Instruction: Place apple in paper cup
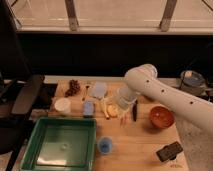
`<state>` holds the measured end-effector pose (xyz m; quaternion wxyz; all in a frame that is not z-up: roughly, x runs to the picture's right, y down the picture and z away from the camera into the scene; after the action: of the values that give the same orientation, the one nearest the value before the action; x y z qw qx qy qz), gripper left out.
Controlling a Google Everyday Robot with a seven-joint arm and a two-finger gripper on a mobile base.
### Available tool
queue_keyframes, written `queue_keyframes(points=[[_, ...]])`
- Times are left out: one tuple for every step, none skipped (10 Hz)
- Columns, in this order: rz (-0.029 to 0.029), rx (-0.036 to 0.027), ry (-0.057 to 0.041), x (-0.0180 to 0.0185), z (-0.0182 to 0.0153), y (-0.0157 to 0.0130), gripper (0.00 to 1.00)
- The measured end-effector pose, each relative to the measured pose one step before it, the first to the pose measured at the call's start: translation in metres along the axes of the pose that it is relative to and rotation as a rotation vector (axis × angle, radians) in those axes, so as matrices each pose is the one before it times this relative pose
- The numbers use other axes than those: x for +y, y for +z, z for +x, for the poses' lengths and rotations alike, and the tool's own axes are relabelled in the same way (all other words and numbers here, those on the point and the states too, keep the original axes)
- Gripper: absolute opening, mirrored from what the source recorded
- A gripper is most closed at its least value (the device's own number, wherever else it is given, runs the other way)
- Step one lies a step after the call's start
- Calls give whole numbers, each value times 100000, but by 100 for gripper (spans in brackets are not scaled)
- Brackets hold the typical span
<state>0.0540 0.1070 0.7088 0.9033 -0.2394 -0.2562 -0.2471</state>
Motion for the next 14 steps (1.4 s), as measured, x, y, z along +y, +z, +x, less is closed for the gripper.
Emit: queue_keyframes(points=[[-62,-169,-35,6,-28,110,0],[89,-71,-236,-134,-99,22,0],[42,129,237,66,125,-37,0],[-342,353,-139,3,106,71,0],[-801,1256,-2011,-482,29,297,0],[-215,959,-2228,-1032,-12,263,0],[301,1188,-3454,-2072,-245,407,0],[578,781,-3185,-1975,-560,318,0],[762,640,-3595,-2215,-689,402,0],[811,340,-3291,-2131,-619,416,0],[892,142,-3619,-2229,-668,534,0],[800,-132,-2241,-1436,-389,296,0],[2138,-354,-3588,-2547,-563,533,0],[1175,-447,-1490,-1114,-285,280,0]])
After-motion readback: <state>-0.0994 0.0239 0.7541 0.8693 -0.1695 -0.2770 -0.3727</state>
